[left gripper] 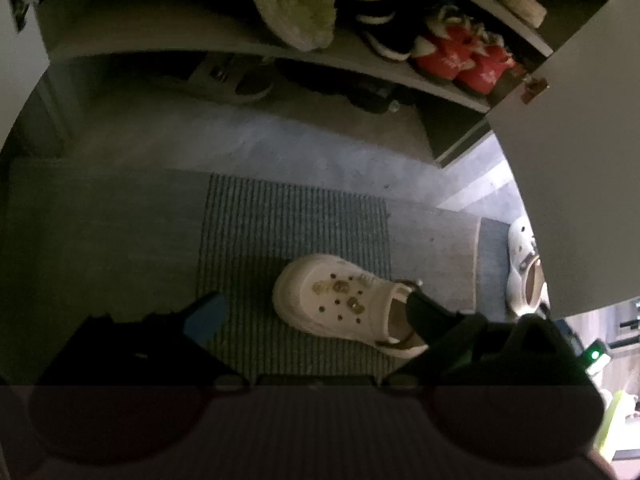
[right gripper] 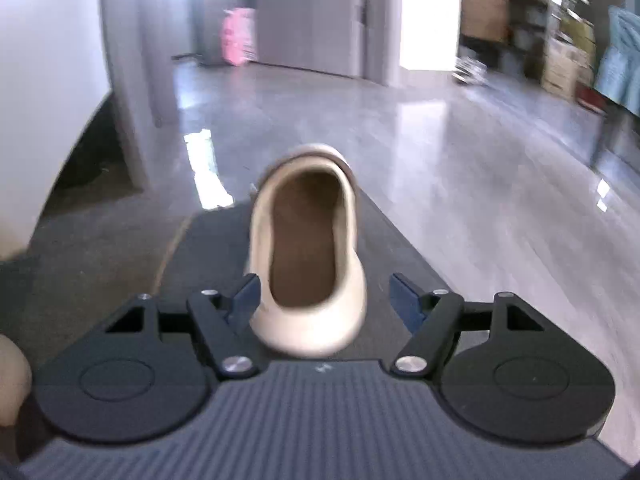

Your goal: Organize scattered shoes

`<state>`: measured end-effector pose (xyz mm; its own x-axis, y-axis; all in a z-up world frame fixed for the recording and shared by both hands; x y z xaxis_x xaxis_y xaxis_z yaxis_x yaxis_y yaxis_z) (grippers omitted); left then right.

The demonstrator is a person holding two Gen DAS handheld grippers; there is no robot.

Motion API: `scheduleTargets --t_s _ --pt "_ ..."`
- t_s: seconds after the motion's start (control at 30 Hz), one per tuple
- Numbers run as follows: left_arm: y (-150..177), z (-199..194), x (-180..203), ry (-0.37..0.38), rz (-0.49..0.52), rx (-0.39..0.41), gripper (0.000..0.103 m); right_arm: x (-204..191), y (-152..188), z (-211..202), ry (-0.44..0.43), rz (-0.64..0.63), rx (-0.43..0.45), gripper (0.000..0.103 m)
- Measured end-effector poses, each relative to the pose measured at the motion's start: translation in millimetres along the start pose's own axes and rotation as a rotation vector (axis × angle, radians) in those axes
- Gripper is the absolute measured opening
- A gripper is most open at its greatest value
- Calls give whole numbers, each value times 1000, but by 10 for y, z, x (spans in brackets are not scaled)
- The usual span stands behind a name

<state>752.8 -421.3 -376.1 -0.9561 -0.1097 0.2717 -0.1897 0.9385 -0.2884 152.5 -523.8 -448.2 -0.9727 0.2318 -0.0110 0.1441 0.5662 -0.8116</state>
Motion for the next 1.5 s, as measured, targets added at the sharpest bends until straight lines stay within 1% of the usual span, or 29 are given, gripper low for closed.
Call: scheduleTargets --t_s 0.07,0.13,0.17,0.2,0.23,0.3,0.43,0.5,0.6,0.63,0.7,0.73,0.77,0.87,0.97,1.0,1.07,1.17,1.27,1.33,1.43,1.5 --pt "24 17 -35 4 -23 -12 98 -52 -88 111 -43 -2 16 73" --pt "34 26 -49 15 -46 -22 98 -78 -93 288 -72 1 -8 73" --pt "39 31 -57 21 -57 -27 98 -74 -81 379 -83 14 -28 71" --pt "38 29 -57 26 -64 -28 98 -69 -70 469 -94 28 -47 66" --pt "25 13 -45 22 -55 -18 98 -75 -79 523 -102 37 -56 66" --pt "-9 -34 -9 -23 3 22 98 -114 -142 656 -141 48 -70 65" --pt "7 -13 34 -44 45 28 98 -251 -188 882 -165 12 -119 64" --pt "15 -3 56 -54 66 31 98 -345 -241 1034 -173 -7 -135 58" --pt "26 16 83 -69 94 34 98 -323 -302 1230 -145 91 -148 58" --pt "32 34 75 -72 95 31 98 -300 -314 1268 -137 137 -149 56" --pt "43 69 60 -78 98 26 98 -256 -343 1370 -131 217 -144 40" --pt "49 87 53 -80 100 23 98 -258 -347 1405 -131 230 -145 30" --pt "55 105 46 -83 101 21 98 -280 -352 1436 -144 243 -147 24" --pt "71 158 23 -92 106 13 98 -317 -367 1436 -139 255 -140 24" --pt "54 178 58 -88 88 -1 98 -166 -439 1277 -98 303 -77 23" --pt "34 165 67 -85 86 4 98 -89 -481 1203 -84 302 -56 23" --pt "-28 134 118 -80 117 30 98 49 -530 1053 -41 282 -25 23" --pt "-109 126 180 -70 133 39 98 377 -588 701 2 296 13 23" --pt "-189 105 248 -50 130 46 98 646 -547 224 49 298 11 23" --pt "-248 75 304 -34 131 57 98 732 -511 -24 57 300 0 23" --pt "-337 31 390 -11 132 74 98 773 -354 -740 51 339 -42 23" --pt "-396 1 447 5 133 85 98 699 -225 -1220 35 374 -79 23"
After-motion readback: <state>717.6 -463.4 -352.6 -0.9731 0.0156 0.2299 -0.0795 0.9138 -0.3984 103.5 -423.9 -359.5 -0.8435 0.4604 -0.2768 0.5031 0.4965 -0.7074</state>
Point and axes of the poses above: each gripper's, at about its wrist camera, not at the fingertips, and z roughly the way its jaws point, x to its right, y to its underside, the point moved 10 cm from there along z, roughly the way its jaws point, and after that the axes turned 1 degree about -y, right-handed, at the moved point
